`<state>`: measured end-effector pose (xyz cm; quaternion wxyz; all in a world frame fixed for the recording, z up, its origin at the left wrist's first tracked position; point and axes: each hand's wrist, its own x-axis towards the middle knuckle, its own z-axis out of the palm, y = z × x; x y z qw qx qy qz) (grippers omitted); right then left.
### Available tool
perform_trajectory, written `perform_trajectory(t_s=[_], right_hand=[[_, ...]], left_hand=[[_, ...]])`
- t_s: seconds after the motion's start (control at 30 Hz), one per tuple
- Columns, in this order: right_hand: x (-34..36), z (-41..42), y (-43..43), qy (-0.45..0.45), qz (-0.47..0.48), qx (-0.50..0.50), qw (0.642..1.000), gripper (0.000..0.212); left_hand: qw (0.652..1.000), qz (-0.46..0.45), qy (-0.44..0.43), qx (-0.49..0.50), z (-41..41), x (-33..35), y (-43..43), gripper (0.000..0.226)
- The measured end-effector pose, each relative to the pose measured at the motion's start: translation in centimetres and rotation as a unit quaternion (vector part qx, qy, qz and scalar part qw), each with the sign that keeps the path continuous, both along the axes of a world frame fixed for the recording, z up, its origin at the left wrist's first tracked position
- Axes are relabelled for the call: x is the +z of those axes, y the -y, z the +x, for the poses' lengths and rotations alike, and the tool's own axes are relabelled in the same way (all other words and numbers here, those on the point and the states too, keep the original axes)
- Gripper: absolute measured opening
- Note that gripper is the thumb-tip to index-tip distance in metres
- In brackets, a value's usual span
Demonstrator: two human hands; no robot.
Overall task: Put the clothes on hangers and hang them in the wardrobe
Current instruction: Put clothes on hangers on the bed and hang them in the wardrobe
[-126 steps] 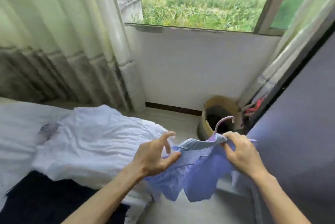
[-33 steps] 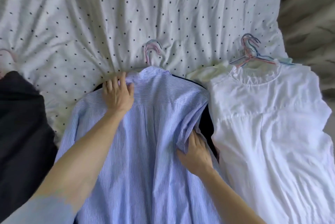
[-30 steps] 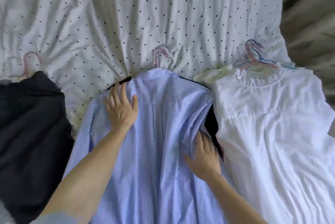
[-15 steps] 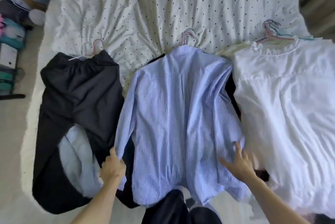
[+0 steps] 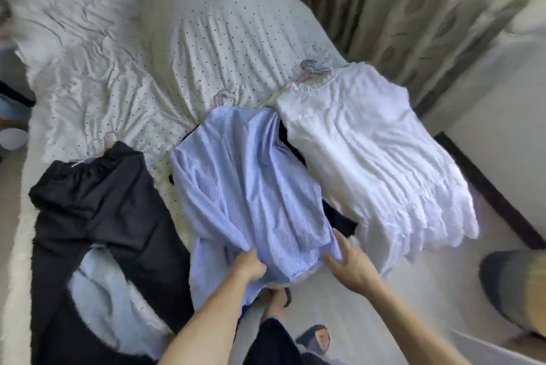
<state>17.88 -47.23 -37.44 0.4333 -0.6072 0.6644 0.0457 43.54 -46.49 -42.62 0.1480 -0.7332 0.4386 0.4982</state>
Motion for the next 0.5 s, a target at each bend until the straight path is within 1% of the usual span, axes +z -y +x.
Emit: perform_trajectory(t_s=[0.07, 0.13, 0.2, 0.27, 0.37, 0.5], right_hand=[[2.4, -2.4, -1.8, 0.0, -0.041, -0.025, 0.999, 0.065], [4.8, -4.6, -3.8, 0.002, -0.08, -0.056, 0.995, 0.06], [7.3, -7.0, -5.8, 0.006, -0.117, -0.097, 0.988, 0.056], [10.1, -9.5, -7.8, 0.013, -0.163, -0.143, 0.976, 0.051], [14.4, -13.6, -10.7, 0.006, -0.245, -0.23, 0.942, 0.046], [20.2, -19.1, -15.1, -0.055, -0.349, -0.336, 0.873, 0.044]], left_hand=[[0.996, -0.006, 0.018, -0.092, -3.2, 2.6, 1.2, 0.056], [0.981, -0.039, 0.014, -0.189, -6.6, 5.4, 2.5, 0.057], [0.96, -0.084, 0.006, -0.266, -10.2, 8.5, 3.8, 0.052], [0.931, -0.142, -0.008, -0.335, -14.2, 11.9, 5.2, 0.051], [0.86, -0.259, -0.039, -0.439, -20.7, 17.2, 7.6, 0.051], [0.752, -0.387, -0.102, -0.524, -30.0, 23.7, 8.6, 0.05]])
